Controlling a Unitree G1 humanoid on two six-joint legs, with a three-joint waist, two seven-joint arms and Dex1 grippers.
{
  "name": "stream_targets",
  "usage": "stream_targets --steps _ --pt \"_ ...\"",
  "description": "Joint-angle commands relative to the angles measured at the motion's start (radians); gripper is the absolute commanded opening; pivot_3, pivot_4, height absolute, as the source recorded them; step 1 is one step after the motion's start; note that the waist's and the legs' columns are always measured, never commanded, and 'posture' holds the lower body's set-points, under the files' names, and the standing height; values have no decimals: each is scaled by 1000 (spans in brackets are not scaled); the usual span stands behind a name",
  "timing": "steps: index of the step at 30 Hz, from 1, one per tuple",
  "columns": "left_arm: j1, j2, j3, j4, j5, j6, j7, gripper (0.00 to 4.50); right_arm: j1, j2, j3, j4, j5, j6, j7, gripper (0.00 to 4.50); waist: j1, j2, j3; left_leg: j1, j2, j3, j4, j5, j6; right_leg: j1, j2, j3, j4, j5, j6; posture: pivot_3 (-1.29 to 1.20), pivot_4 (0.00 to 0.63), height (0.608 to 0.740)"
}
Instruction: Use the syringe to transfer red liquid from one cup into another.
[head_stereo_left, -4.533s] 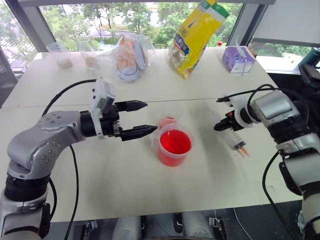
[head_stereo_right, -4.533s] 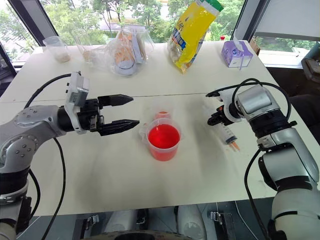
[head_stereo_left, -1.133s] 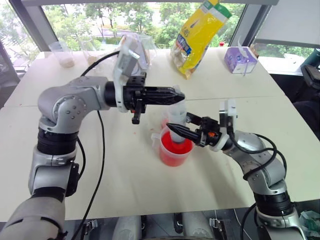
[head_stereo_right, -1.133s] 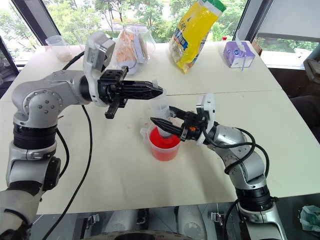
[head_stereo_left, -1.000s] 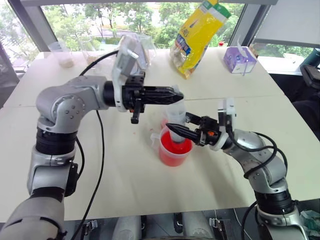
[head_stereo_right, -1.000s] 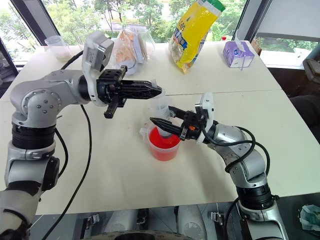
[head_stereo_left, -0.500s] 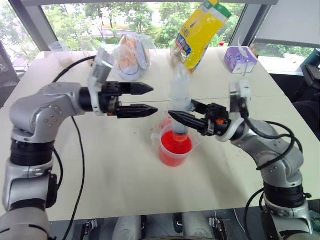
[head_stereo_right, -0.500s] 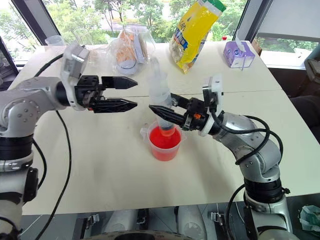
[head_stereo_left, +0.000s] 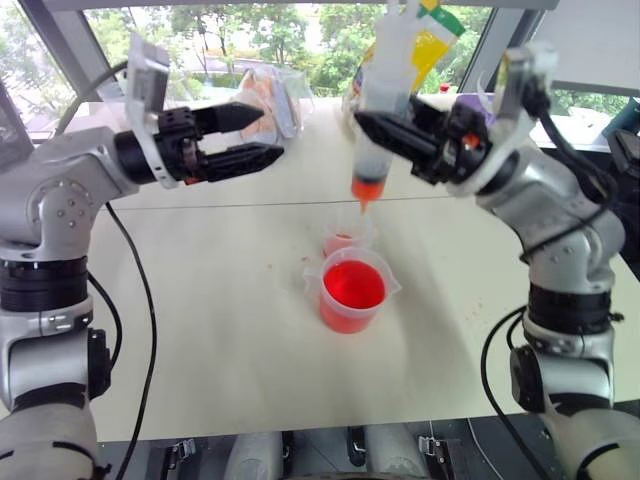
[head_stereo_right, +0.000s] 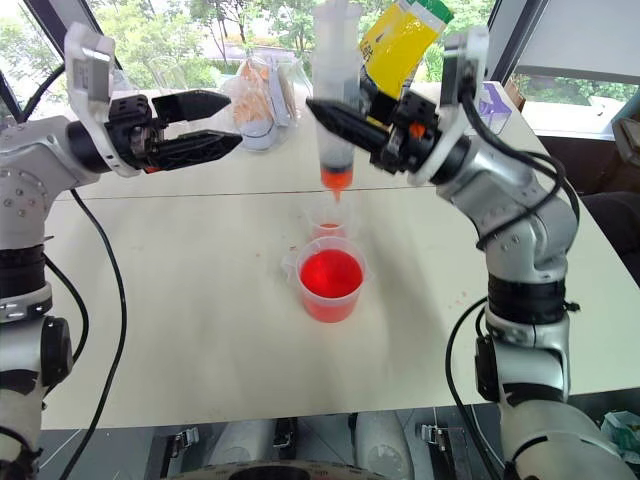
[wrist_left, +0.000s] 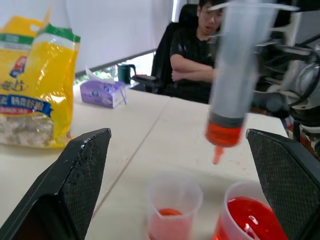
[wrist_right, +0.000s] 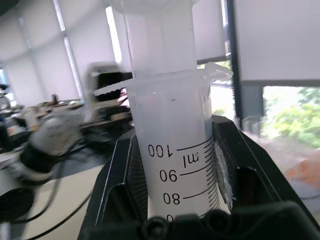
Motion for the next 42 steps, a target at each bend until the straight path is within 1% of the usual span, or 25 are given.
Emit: stream_targets --steps 1,3,6,12,17,21,28,33,36,40,42 --pt "-33 -25 11 -6 13 -33 16 4467 -53 48 16 150 -92 -134 51 1398 -1 0 0 0 0 0 0 0 0 0 0 0 0 0 0 0 150 740" --pt "-45 -51 -1 5 42 -51 47 4467 -51 79 31 234 -144 -204 73 1398 -1 0 0 -1 0 0 0 0 0 -1 0 0 0 0 0 0 150 740" --pt "-67 -86 -14 31 88 -83 86 4467 -33 112 37 296 -188 -263 90 1398 1 0 0 -1 0 0 0 0 0 -1 0 0 0 0 0 0 150 740" --pt "-179 -201 -49 153 172 -169 132 4467 19 146 41 280 -214 -277 92 1398 2 0 0 -2 -1 0 0 0 0 -1 -1 0 0 1 1 0 150 740" --pt "-285 -298 -72 313 233 -258 123 4467 53 158 50 233 -220 -267 89 1398 1 0 0 -1 -1 0 0 0 0 -1 -1 0 0 1 1 0 150 740" --pt "-316 -328 -91 376 255 -287 73 4467 69 163 56 200 -224 -256 86 1398 -6 0 0 -1 -1 1 0 0 0 -2 -1 0 0 1 1 0 150 740" --pt "-356 -366 -108 466 291 -328 13 4467 96 156 73 139 -228 -238 95 1398 0 0 0 -1 -1 1 0 0 0 -2 -1 0 1 1 1 0 150 740" --pt "-373 -383 -127 497 303 -332 -50 4467 107 144 95 115 -239 -232 118 1398 0 0 0 -2 -1 1 0 0 0 -2 -1 0 0 1 1 0 150 740" --pt "-375 -390 -130 504 308 -327 -76 3693 104 143 98 137 -253 -248 126 1398 0 0 0 -2 -1 1 0 0 0 -2 -1 0 1 1 1 0 150 740" --pt "-380 -399 -128 516 317 -324 -100 1799 92 146 94 173 -273 -272 133 1398 -1 0 0 -2 -1 1 0 0 0 -2 -1 0 1 1 1 0 150 740" --pt "-379 -400 -129 514 319 -321 -112 755 86 147 92 182 -278 -280 136 1398 -1 0 0 -1 -1 1 0 0 0 -2 -1 0 1 1 1 0 150 740"
